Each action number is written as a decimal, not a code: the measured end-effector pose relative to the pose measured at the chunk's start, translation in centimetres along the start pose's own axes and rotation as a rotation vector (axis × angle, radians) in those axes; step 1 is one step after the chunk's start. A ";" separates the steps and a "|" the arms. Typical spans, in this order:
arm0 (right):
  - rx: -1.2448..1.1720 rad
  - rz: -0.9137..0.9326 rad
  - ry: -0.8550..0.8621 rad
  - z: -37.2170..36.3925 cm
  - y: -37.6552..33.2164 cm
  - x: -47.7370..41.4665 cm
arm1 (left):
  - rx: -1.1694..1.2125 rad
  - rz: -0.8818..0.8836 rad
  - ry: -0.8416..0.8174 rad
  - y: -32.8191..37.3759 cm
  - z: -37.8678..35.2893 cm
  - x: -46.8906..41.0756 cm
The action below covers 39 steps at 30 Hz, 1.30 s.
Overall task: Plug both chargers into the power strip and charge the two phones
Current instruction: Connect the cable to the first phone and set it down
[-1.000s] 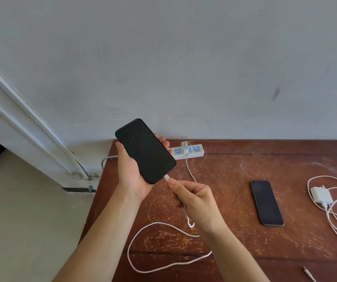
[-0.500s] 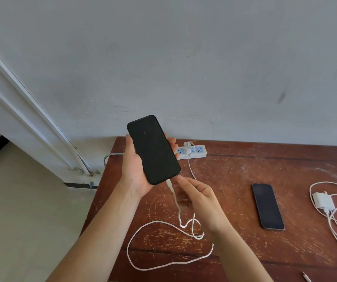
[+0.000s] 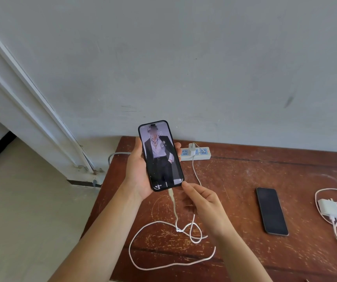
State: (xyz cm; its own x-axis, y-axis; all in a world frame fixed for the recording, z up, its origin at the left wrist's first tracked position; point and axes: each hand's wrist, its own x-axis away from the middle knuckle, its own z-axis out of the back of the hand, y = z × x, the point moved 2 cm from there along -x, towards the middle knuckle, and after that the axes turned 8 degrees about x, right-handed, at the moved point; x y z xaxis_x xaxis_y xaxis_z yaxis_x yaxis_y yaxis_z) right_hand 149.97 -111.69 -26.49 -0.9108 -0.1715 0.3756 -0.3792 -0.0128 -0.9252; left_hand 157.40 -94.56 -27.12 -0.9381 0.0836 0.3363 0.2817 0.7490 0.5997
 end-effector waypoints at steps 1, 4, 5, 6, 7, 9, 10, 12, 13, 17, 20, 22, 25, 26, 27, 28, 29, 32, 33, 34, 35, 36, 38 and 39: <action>-0.002 0.002 -0.003 0.0 0.0 0.0 | -0.004 -0.005 0.009 -0.1 0.0 0.1; -0.005 0.013 -0.012 0.0 0.1 0.1 | -0.019 -0.018 0.007 0.0 -0.1 0.2; -0.006 0.016 -0.014 0.0 0.1 0.1 | -0.018 -0.012 0.002 0.0 -0.1 0.2; -0.006 0.018 -0.017 0.1 0.1 0.1 | -0.015 -0.005 -0.003 0.0 0.0 0.2; -0.005 0.018 -0.020 0.1 0.1 0.1 | -0.012 0.000 -0.006 0.1 0.0 0.2; -0.001 0.019 -0.022 0.1 0.3 0.1 | 0.000 0.010 -0.008 0.0 0.1 0.4; 0.002 0.019 -0.020 0.1 0.3 0.1 | 0.009 0.020 -0.009 -0.1 0.0 0.4; 0.007 0.021 -0.022 0.1 0.4 0.0 | 0.025 0.035 -0.018 -0.1 -0.1 0.5; 0.009 0.023 -0.026 0.1 0.4 0.0 | 0.035 0.041 -0.027 -0.1 -0.2 0.6; 0.015 0.028 -0.035 0.1 0.8 -0.3 | 0.089 0.084 -0.053 0.1 -0.2 0.6; 0.026 0.026 -0.052 0.0 1.2 -0.6 | 0.068 0.104 -0.032 0.1 0.8 0.3; 0.035 0.026 -0.057 -0.2 1.5 -1.0 | 0.026 0.109 0.007 0.0 1.5 0.0; 0.044 0.038 -0.029 -0.5 2.2 -1.5 | -0.007 0.133 0.089 -0.2 2.5 -0.5; 0.047 0.041 -0.025 -0.7 2.5 -1.7 | -0.022 0.136 0.111 -0.2 2.9 -0.7; 0.047 0.039 -0.026 -0.9 2.7 -1.9 | -0.036 0.136 0.133 -0.2 3.4 -0.9; 0.044 0.032 -0.027 -1.2 2.9 -2.2 | -0.050 0.135 0.154 -0.2 3.8 -1.1; 0.038 0.022 -0.027 -1.4 3.2 -2.5 | -0.064 0.135 0.172 -0.2 4.3 -1.3; 0.022 -0.024 -0.022 -2.2 4.2 -3.5 | -0.088 0.150 0.228 -0.3 5.7 -1.9; 0.019 -0.038 -0.024 -2.4 4.6 -3.8 | -0.095 0.156 0.245 -0.3 6.2 -2.1; 0.012 -0.050 -0.032 -2.6 5.1 -4.1 | -0.103 0.163 0.258 -0.4 6.7 -2.3; 0.000 -0.061 -0.042 -2.8 5.5 -4.5 | -0.110 0.169 0.270 -0.4 7.1 -2.5; -0.016 -0.074 -0.048 -3.0 6.0 -4.9 | -0.112 0.175 0.279 -0.4 7.6 -2.7; -0.049 -0.103 -0.044 -3.4 6.9 -5.8 | -0.113 0.179 0.290 -0.4 8.6 -3.1; -0.060 -0.115 -0.038 -3.6 7.2 -6.3 | -0.118 0.177 0.294 -0.3 9.1 -3.4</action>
State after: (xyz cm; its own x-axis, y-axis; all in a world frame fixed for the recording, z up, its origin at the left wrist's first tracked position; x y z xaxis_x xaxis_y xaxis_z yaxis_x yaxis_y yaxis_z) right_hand 152.34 -107.18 -35.36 -0.8541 -0.2100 0.4758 -0.4911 0.0244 -0.8708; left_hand 158.64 -89.09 -34.98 -0.7794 0.0001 0.6266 0.4721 0.6575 0.5872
